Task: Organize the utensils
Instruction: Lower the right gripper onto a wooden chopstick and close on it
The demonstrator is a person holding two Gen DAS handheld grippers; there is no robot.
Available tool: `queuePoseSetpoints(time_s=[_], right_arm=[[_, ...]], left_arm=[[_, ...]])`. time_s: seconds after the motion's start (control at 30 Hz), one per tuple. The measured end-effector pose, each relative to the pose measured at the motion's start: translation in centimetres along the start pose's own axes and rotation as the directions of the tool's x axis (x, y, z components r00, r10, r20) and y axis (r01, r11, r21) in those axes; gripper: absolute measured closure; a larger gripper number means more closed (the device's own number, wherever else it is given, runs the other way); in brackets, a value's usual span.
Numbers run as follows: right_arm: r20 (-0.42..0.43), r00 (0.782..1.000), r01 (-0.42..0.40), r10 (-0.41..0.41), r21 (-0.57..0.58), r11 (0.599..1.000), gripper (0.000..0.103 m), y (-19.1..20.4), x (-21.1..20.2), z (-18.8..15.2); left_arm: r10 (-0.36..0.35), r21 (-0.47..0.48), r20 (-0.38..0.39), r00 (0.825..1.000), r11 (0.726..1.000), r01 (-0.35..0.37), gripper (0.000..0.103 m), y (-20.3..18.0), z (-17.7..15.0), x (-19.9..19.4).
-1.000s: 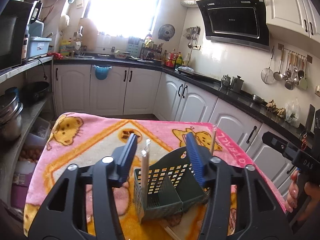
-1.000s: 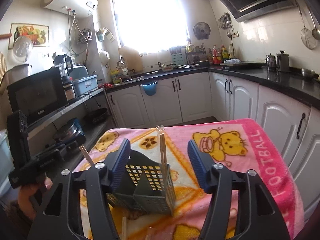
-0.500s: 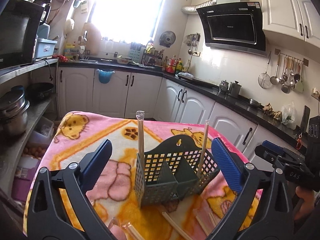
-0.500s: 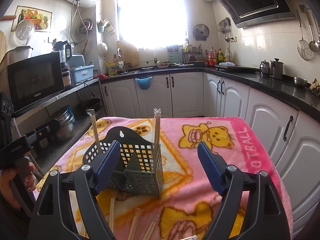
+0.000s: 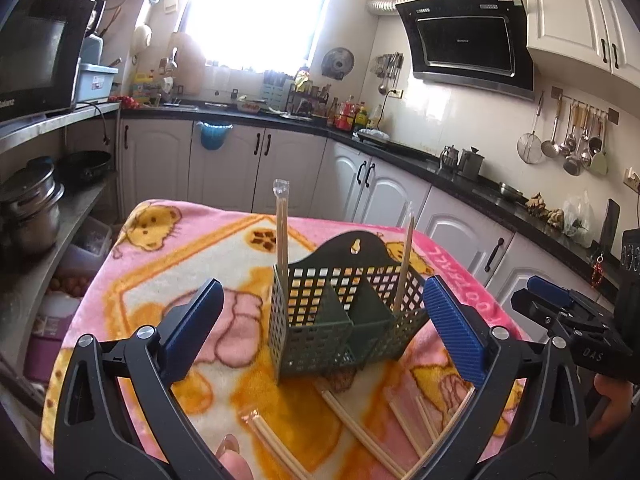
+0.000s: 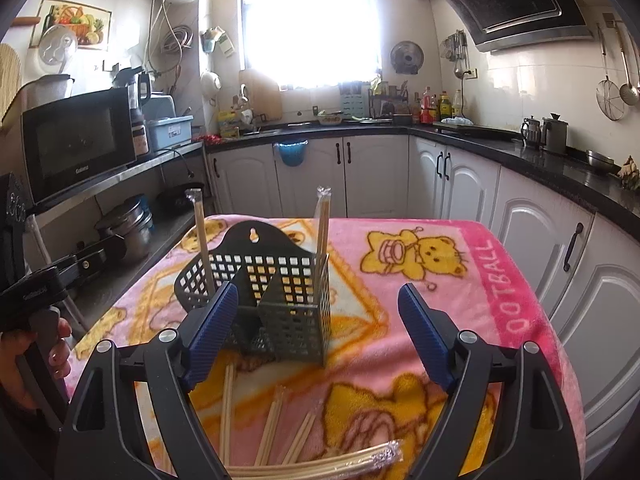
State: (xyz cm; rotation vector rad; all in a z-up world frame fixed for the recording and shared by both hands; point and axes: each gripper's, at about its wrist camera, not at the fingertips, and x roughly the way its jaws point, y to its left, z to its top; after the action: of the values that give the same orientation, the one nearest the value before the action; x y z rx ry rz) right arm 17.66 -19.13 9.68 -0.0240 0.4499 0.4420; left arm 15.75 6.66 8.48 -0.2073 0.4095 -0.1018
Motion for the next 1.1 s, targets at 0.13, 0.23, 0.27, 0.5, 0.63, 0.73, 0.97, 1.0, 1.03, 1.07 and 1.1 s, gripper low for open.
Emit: queuePoseSetpoints(time_s=[0.13, 0.23, 0.27, 0.5, 0.63, 0.73, 0.97, 1.0, 1.03, 1.07, 1.1], right_arm=[[-0.017, 1.0, -0.007, 0.007, -0.008, 1.0, 0.023, 0.3, -0.1, -0.8], [-0.028, 1.0, -0.013, 0.012, -0.009, 1.0, 0.023, 0.5, -0.3, -1.2], [-0.031, 0.999, -0.014, 0.014, -0.008, 1.0, 0.023, 0.5, -0.3, -1.4], [-0.065, 0.998, -0.015, 0.015, 0.005, 1.0, 0.023, 0.2, -0.7, -2.8], [-0.091, 0.996, -0.016, 0.018, 0.022, 1.0, 0.023, -0.1, -0.8, -3.8], [-0.108, 0.994, -0.013, 0.016, 0.023, 1.0, 0.023, -0.1, -0.9, -4.6], [-0.162, 0.987, -0.01, 0.02, 0.062, 0.998, 0.023, -0.6, -0.9, -6.9], [-0.172, 0.985, -0.009, 0.02, 0.066, 0.998, 0.023, -0.7, -0.9, -7.2], [-0.18, 0.983, -0.006, 0.019, 0.069, 0.998, 0.023, -0.7, -0.9, -7.4], [-0.187, 0.982, -0.005, 0.018, 0.072, 0.997, 0.023, -0.9, -0.9, -7.8], [-0.193, 0.981, -0.004, 0.019, 0.076, 0.997, 0.023, -0.9, -0.9, -7.9]], left_arm=[[-0.001, 0.004, -0.014, 1.0, 1.0, 0.001, 0.011, -0.2, -0.6, 0.0], [-0.001, 0.008, -0.027, 1.0, 1.0, 0.001, 0.011, -0.4, -1.1, 0.0], [0.0, 0.008, -0.03, 1.0, 1.0, 0.001, 0.011, -0.4, -1.2, 0.0], [-0.007, 0.004, -0.07, 0.998, 1.0, 0.007, 0.011, -0.4, -2.6, 0.2], [-0.012, 0.005, -0.1, 0.995, 1.0, 0.012, 0.011, -0.6, -3.4, 0.6], [-0.017, 0.005, -0.121, 0.992, 1.0, 0.017, 0.011, -0.7, -4.0, 0.9], [-0.036, -0.006, -0.189, 0.981, 0.999, 0.036, 0.011, -0.9, -5.6, 2.0], [-0.039, -0.007, -0.198, 0.979, 0.999, 0.038, 0.011, -0.9, -5.9, 2.2], [-0.039, -0.008, -0.207, 0.978, 0.999, 0.038, 0.011, -1.0, -6.1, 2.3], [-0.043, -0.01, -0.222, 0.974, 0.999, 0.042, 0.011, -1.1, -6.4, 2.6], [-0.05, -0.014, -0.232, 0.971, 0.999, 0.048, 0.011, -1.1, -6.7, 2.8]])
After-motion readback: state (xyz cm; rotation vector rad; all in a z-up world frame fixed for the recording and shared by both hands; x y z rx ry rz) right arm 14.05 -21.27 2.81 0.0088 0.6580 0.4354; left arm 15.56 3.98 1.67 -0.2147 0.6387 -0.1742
